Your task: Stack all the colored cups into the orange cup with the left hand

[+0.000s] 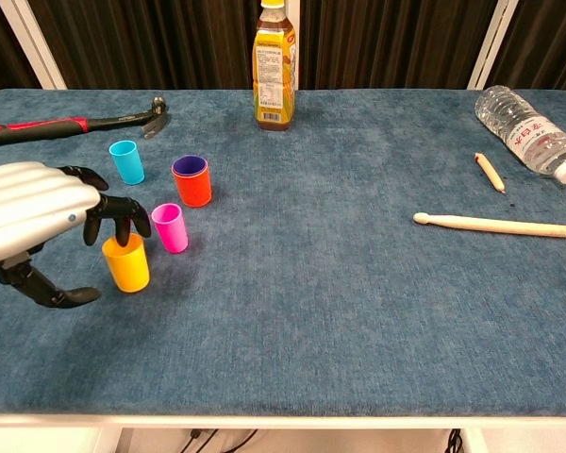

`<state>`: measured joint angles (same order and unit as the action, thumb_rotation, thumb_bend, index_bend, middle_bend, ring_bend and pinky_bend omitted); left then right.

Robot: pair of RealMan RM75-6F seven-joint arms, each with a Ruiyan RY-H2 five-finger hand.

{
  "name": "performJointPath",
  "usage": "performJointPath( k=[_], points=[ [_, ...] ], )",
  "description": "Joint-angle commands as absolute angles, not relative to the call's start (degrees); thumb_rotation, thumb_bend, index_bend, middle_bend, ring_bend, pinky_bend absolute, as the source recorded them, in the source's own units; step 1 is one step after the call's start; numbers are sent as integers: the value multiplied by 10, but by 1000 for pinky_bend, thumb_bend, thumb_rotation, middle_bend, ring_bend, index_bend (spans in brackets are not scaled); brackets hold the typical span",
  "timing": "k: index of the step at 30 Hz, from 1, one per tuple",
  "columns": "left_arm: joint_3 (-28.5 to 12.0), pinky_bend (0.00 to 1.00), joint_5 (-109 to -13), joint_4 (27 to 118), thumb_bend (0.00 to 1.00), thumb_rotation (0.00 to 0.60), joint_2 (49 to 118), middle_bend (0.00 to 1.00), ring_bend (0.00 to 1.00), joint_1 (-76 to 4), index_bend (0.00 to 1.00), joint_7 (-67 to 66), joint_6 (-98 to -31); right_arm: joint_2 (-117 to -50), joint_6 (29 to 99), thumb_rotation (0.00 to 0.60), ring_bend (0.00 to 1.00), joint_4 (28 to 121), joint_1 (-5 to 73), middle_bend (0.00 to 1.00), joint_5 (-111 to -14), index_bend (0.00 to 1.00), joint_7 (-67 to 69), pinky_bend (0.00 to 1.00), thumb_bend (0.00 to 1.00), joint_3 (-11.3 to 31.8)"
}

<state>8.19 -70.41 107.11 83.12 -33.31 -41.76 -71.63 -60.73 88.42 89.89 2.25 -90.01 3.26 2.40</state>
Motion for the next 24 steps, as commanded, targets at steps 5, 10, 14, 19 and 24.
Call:
performJointPath(
  k=[5, 10, 14, 19, 24],
  points=[
    [77, 178, -714, 1074, 248, 600, 831, 386, 399, -326, 330, -431, -713, -608, 881, 600, 0, 898, 23, 0, -897, 0, 34, 0, 279, 25],
    [73, 186, -736, 1086, 247, 600, 830, 382, 399, -319, 324, -442, -721, -609, 879, 600, 0, 897, 24, 0, -897, 0, 32, 0, 280, 24],
    [69, 197, -742, 1089, 247, 600, 829, 386, 399, -314, 334, -458, -723, -609, 877, 600, 0, 896, 24, 0, -893, 0, 33, 0, 280, 25],
    [55, 203, -746, 1077, 247, 600, 836, 378, 399, -309, 330, -455, -726, -608, 873, 600, 0, 896, 25, 0, -892, 0, 32, 0, 279, 23],
    [47, 212, -737, 1066, 247, 600, 838, 363, 386, -309, 312, -452, -711, -607, 871, 600, 0, 896, 24, 0, -890, 0, 32, 0, 280, 23]
  ],
)
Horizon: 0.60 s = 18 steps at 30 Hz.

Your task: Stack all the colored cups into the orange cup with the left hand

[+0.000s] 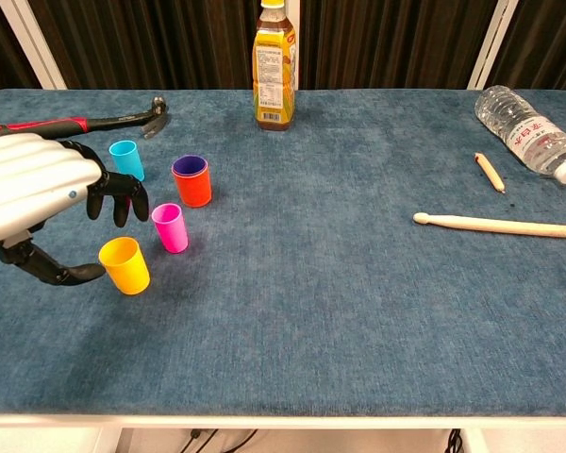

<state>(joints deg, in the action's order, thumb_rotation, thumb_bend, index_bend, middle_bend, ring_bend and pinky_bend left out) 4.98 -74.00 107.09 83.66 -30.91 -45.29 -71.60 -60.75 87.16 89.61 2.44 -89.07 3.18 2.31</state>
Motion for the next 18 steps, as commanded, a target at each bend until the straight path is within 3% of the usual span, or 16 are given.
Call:
performJointPath(
  k=[1, 18],
  points=[
    [44, 216, -735, 1062, 246, 600, 839, 363, 384, -309, 311, -450, -709, -608, 871, 600, 0, 896, 24, 0, -890, 0, 32, 0, 280, 23],
    [34, 237, -725, 1030, 247, 600, 851, 364, 372, -306, 336, -426, -675, -610, 861, 600, 0, 894, 27, 0, -885, 0, 28, 0, 279, 23]
  ],
)
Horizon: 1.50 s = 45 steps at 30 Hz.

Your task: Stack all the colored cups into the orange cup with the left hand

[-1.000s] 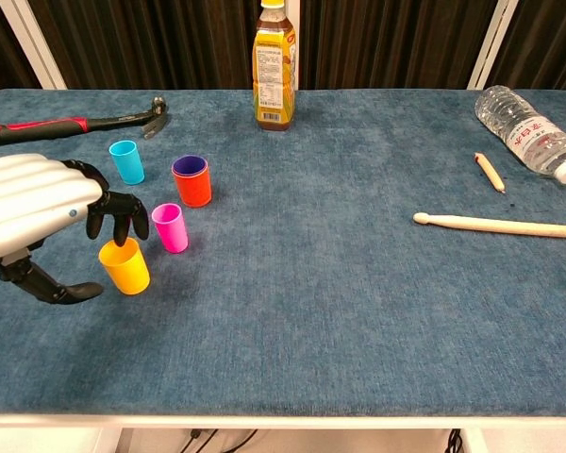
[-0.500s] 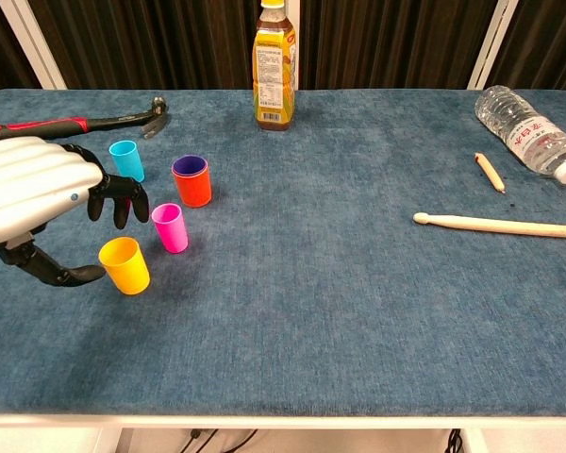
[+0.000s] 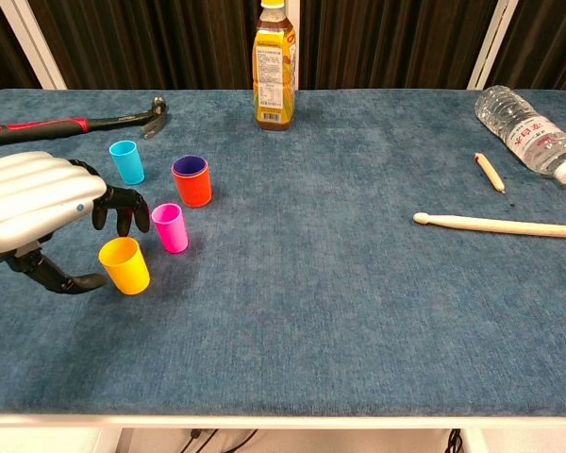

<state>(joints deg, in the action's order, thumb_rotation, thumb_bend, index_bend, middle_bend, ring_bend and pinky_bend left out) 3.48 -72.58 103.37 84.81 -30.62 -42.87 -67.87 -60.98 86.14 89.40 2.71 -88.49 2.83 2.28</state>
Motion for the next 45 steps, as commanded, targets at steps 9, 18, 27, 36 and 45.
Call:
performJointPath(
  k=[9, 18, 27, 36, 45],
  points=[
    [32, 282, -744, 1007, 250, 600, 865, 420, 446, -307, 423, -407, -663, -610, 862, 600, 0, 891, 25, 0, -879, 0, 30, 0, 280, 24],
    [26, 361, -766, 986, 287, 600, 878, 511, 567, -306, 497, -402, -666, -609, 857, 600, 0, 889, 25, 0, -875, 0, 34, 0, 280, 23],
    [1, 365, -792, 1080, 295, 600, 819, 518, 575, -296, 503, -439, -721, -607, 861, 600, 0, 888, 25, 0, -878, 0, 39, 0, 280, 24],
    [-91, 366, -714, 1058, 295, 600, 812, 516, 572, -344, 502, -385, -674, -610, 868, 600, 0, 893, 23, 0, -891, 0, 33, 0, 280, 20],
    [-141, 361, -619, 953, 295, 600, 878, 509, 571, -416, 502, -362, -597, -609, 870, 600, 0, 892, 21, 0, -889, 0, 32, 0, 280, 20]
  ],
)
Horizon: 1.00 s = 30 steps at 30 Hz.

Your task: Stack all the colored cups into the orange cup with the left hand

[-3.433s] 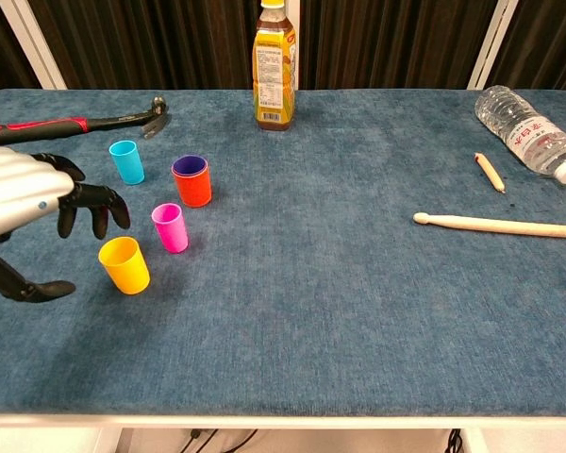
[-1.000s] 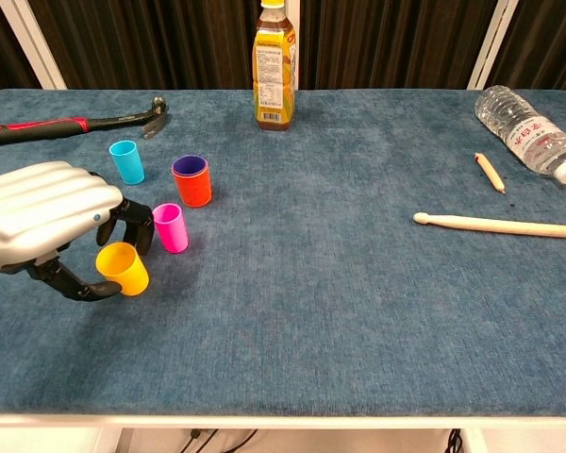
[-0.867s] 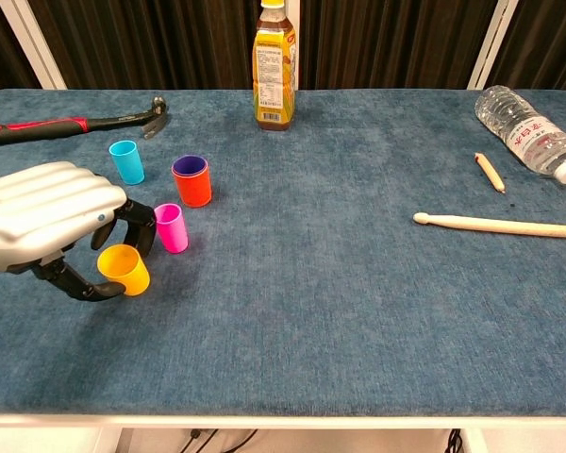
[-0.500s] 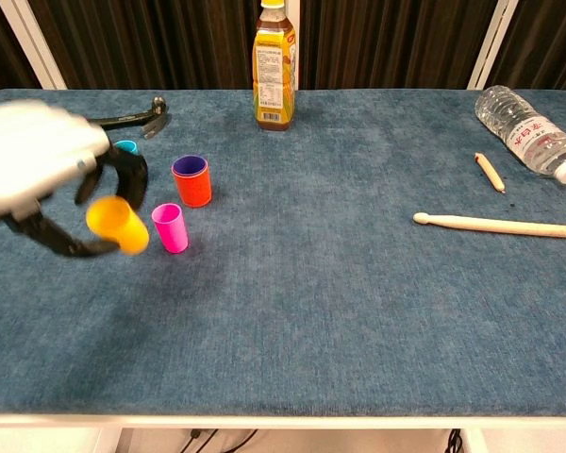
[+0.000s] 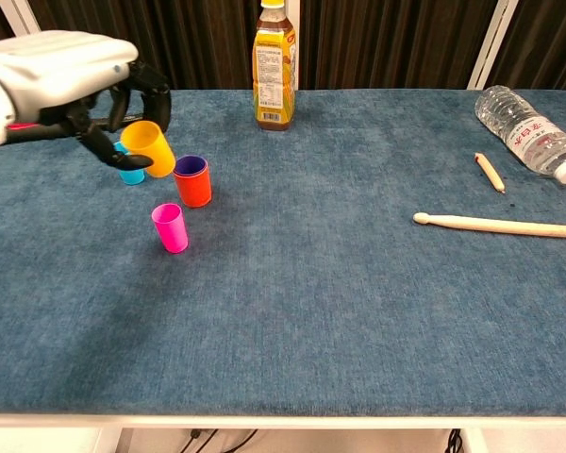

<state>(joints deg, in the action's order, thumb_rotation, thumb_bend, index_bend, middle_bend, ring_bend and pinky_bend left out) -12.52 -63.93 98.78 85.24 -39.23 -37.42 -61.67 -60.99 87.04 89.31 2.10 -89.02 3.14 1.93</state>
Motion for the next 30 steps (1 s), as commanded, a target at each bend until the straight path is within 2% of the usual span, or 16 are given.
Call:
performJointPath(
  k=[1, 12, 22, 25, 30],
  points=[
    [-143, 362, -619, 940, 295, 600, 885, 509, 571, -421, 502, -353, -595, -608, 870, 600, 0, 891, 21, 0, -888, 0, 34, 0, 280, 20],
    [-145, 358, -607, 851, 296, 600, 930, 509, 567, -449, 498, -320, -581, -612, 860, 600, 0, 876, 22, 0, -878, 0, 47, 0, 279, 21],
    [-134, 352, -595, 840, 295, 600, 928, 507, 556, -454, 490, -323, -583, -612, 860, 600, 0, 866, 22, 0, -876, 0, 56, 0, 279, 23],
    [-129, 346, -591, 841, 291, 600, 926, 484, 530, -457, 434, -329, -579, -613, 858, 600, 0, 868, 23, 0, -876, 0, 54, 0, 279, 23],
    [-127, 324, -580, 842, 271, 600, 923, 390, 430, -462, 258, -337, -577, -612, 856, 600, 0, 871, 23, 0, -877, 0, 49, 0, 280, 22]
  ],
)
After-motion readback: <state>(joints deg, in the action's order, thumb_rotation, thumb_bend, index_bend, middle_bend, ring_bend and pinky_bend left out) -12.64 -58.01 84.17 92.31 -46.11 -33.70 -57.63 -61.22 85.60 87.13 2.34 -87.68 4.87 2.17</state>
